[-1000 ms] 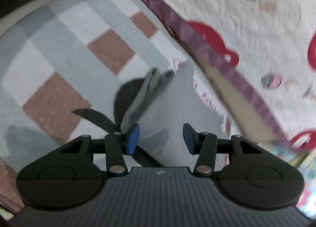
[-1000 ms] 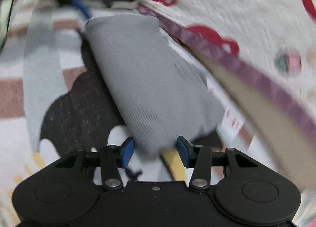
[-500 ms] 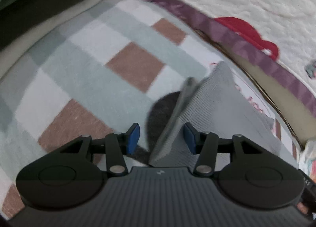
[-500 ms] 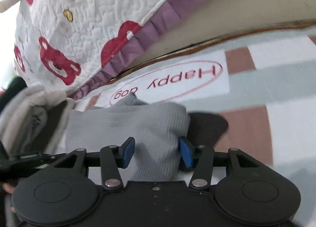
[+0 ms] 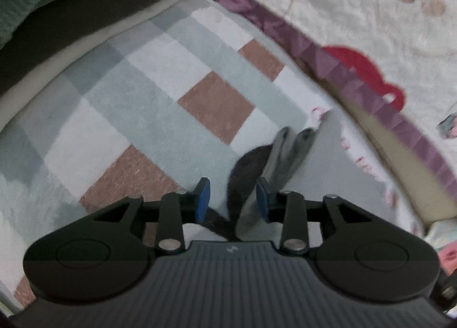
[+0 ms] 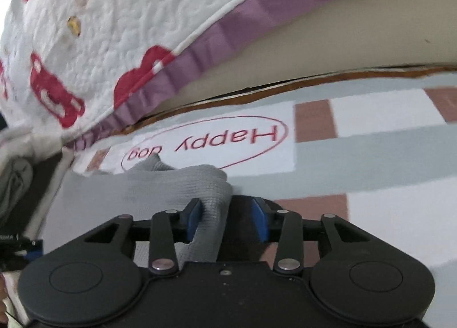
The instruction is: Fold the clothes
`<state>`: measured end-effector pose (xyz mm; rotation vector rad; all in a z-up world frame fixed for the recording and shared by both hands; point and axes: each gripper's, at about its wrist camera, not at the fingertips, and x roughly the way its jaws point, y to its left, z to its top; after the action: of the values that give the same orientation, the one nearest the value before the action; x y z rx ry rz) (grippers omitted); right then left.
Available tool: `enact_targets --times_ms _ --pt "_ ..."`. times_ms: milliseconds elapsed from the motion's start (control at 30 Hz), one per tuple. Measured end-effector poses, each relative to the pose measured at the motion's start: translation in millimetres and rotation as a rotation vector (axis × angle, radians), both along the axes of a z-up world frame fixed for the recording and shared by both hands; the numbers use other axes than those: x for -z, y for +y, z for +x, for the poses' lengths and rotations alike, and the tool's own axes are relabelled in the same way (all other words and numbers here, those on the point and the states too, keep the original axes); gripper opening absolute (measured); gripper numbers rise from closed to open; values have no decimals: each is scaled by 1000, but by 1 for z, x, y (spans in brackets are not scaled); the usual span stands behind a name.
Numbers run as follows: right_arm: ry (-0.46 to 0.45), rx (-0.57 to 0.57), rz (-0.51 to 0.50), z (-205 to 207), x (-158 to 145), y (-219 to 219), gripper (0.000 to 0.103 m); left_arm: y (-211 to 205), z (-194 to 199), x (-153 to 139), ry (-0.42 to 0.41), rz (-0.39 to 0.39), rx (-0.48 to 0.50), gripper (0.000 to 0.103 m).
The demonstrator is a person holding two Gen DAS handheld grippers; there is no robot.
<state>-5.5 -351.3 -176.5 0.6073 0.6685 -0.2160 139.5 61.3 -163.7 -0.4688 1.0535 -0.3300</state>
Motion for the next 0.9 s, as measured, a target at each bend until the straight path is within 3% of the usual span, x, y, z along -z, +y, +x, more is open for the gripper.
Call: enact_targets --times_ms 100,233,367,533,600,733,900 --pt "-17 64 92 -26 -7 2 46 5 -3 -4 11 -69 22 41" --pt "-20 128 305 -64 -6 17 58 4 -3 2 78 -154 63 46" --pt "113 203 451 -90 14 39 59 3 -3 8 132 -177 73 47" --pt "48 297 711 -102 32 53 59 1 0 10 107 -231 77 48" --pt "22 343 733 -99 37 63 59 -4 6 9 78 -225 79 48" --pt "-35 391 685 -88 43 75 60 -9 20 8 32 -203 73 48" --pt "-112 475 733 -86 49 80 63 -18 22 20 83 -187 112 48"
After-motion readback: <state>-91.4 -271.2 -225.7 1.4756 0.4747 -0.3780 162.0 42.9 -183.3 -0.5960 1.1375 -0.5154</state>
